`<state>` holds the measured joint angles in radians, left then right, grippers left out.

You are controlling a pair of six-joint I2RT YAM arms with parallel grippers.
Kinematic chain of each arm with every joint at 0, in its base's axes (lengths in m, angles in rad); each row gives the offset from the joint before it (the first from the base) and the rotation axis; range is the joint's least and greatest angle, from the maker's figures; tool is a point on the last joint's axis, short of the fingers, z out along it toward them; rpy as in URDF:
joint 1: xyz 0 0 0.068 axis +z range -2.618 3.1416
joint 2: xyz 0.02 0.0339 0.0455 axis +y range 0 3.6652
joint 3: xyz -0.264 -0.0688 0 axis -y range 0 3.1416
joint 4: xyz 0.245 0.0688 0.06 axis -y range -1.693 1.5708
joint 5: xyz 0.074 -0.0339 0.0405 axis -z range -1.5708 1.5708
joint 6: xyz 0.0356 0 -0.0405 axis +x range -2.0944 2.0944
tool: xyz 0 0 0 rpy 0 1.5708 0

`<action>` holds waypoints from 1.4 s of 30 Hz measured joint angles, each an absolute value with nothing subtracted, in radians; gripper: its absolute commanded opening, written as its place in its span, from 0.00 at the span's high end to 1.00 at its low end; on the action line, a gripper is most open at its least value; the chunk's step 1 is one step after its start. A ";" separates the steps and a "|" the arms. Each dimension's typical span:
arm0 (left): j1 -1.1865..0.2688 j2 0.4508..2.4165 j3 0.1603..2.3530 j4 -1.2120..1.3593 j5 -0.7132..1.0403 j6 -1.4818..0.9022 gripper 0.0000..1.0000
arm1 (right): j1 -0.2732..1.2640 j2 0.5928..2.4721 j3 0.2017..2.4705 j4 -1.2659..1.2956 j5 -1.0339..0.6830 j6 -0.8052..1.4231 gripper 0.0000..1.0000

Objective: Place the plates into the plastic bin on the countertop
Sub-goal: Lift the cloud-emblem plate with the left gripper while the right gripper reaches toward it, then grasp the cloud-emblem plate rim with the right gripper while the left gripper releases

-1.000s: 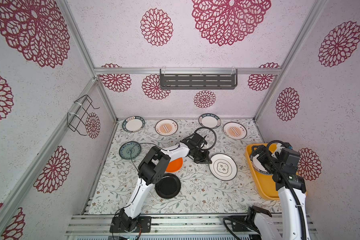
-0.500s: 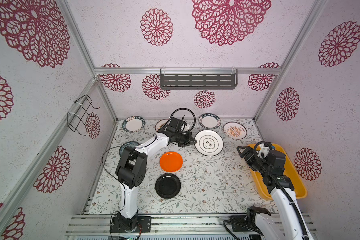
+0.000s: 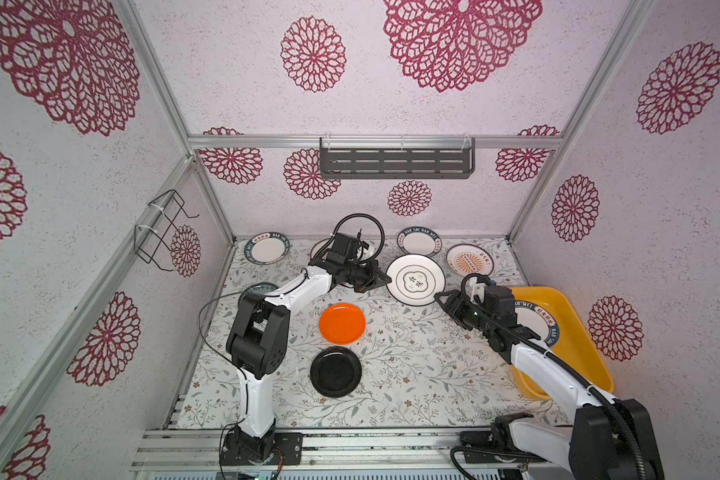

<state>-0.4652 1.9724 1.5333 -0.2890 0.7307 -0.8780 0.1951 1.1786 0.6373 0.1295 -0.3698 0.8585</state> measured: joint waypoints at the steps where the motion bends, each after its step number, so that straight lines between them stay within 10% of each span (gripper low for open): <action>1: -0.467 1.967 1.526 -0.284 0.730 -0.883 1.00 | 0.196 1.183 0.640 0.139 -0.367 0.862 0.44; 17: -0.505 1.940 1.510 -0.275 0.715 -0.899 0.96 | 0.196 1.243 0.670 0.255 -0.343 0.933 0.87; 26: -0.506 1.940 1.537 -0.295 0.698 -0.875 0.39 | 0.197 1.244 0.671 0.273 -0.322 0.997 1.00; 42: -0.528 1.802 1.535 -0.311 0.574 -0.774 0.12 | -0.008 1.076 0.643 0.047 -0.294 0.973 1.00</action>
<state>-0.5278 1.8015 1.5349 -0.3115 0.5739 -0.7742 -0.0078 1.0756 0.6426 0.0475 -0.2943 0.9733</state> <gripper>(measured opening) 0.864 0.076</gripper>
